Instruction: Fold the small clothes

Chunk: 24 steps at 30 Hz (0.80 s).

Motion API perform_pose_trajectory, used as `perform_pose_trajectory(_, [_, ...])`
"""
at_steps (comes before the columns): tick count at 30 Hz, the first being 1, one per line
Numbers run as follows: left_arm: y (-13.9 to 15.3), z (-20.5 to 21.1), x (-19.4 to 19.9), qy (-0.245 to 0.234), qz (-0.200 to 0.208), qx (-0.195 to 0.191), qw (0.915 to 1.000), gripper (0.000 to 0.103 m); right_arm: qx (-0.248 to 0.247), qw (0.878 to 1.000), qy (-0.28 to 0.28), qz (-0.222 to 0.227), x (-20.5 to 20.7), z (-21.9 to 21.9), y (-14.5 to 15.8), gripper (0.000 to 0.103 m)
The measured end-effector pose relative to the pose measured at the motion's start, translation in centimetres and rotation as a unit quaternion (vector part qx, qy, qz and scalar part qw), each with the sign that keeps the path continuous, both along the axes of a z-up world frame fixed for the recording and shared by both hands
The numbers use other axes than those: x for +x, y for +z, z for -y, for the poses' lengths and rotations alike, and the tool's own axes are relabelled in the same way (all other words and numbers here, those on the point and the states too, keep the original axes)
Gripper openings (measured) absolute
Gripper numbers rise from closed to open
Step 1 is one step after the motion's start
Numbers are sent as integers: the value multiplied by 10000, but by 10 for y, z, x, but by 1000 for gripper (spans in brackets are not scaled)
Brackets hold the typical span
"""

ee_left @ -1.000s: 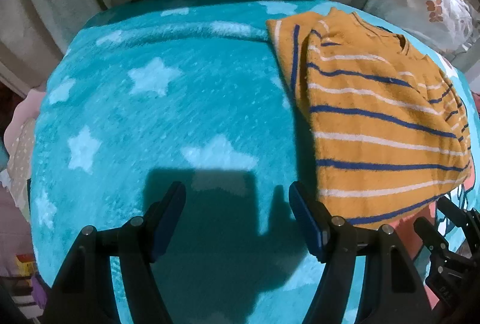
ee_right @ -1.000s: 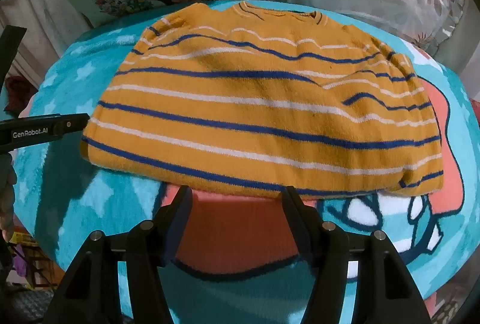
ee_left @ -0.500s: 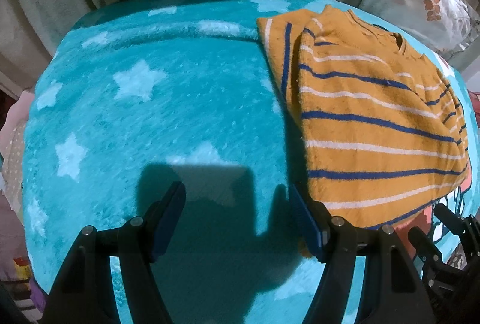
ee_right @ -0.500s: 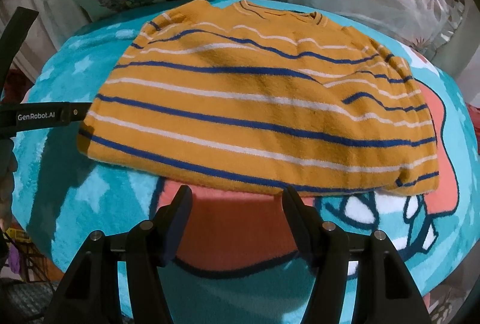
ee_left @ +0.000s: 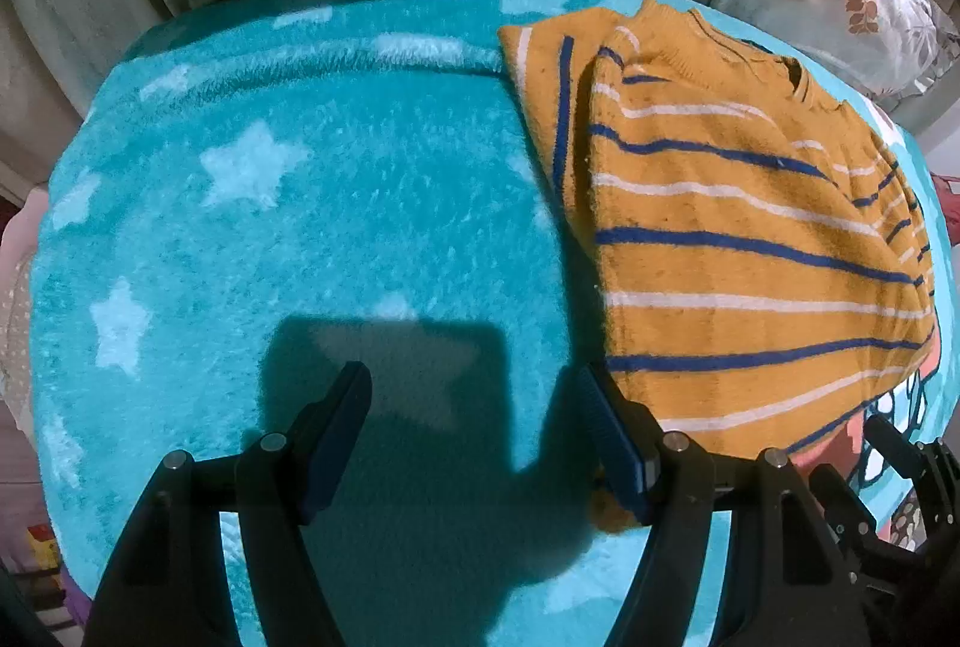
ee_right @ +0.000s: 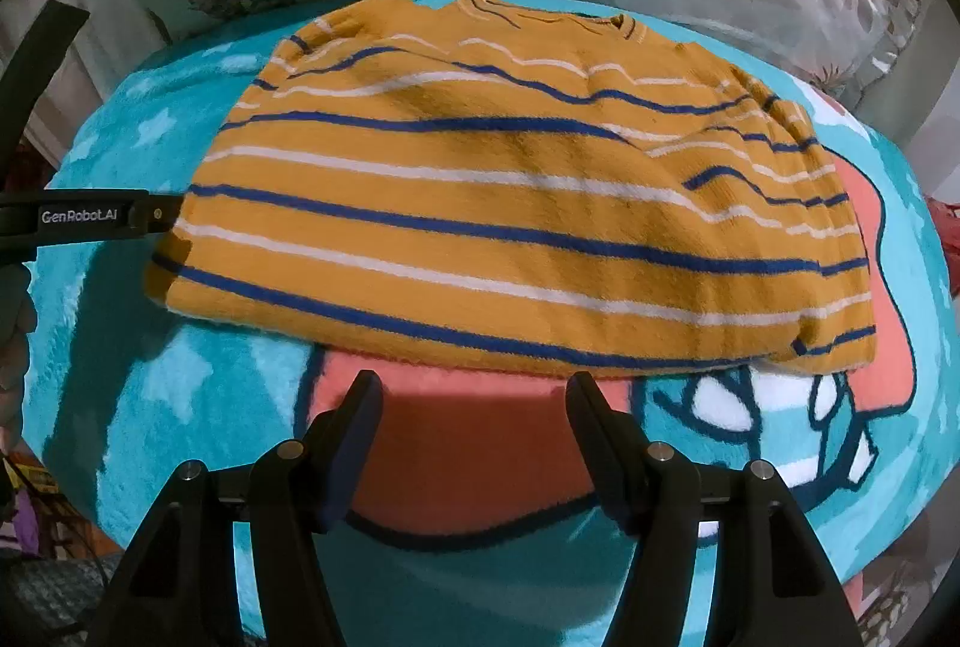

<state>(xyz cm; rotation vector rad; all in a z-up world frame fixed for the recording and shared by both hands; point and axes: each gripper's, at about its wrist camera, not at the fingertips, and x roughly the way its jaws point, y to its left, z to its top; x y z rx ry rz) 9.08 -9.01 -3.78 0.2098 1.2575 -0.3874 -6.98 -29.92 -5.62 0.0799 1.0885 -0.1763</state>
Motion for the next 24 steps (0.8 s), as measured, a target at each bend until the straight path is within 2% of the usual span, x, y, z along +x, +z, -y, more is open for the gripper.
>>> perform_pose_trajectory(8, [-4,-6,1,77,-58,-44,9999,71,-117,9998,185,-22,5,-9,0,68])
perform_pose_trajectory(12, [-4,-8,3,76,-47,-76,9999,70,-333,9983,467,-23,9,-22,1,68])
perform_pose_trajectory(20, [2,-8,9,9,67,-21,10000,71,-810,9866,1415,-1,28,-64,3,68])
perform_pose_trajectory(24, [7,-5,19,-79,83,-113,9999,71,-1121,9760,1867,78,36,-89,1,68])
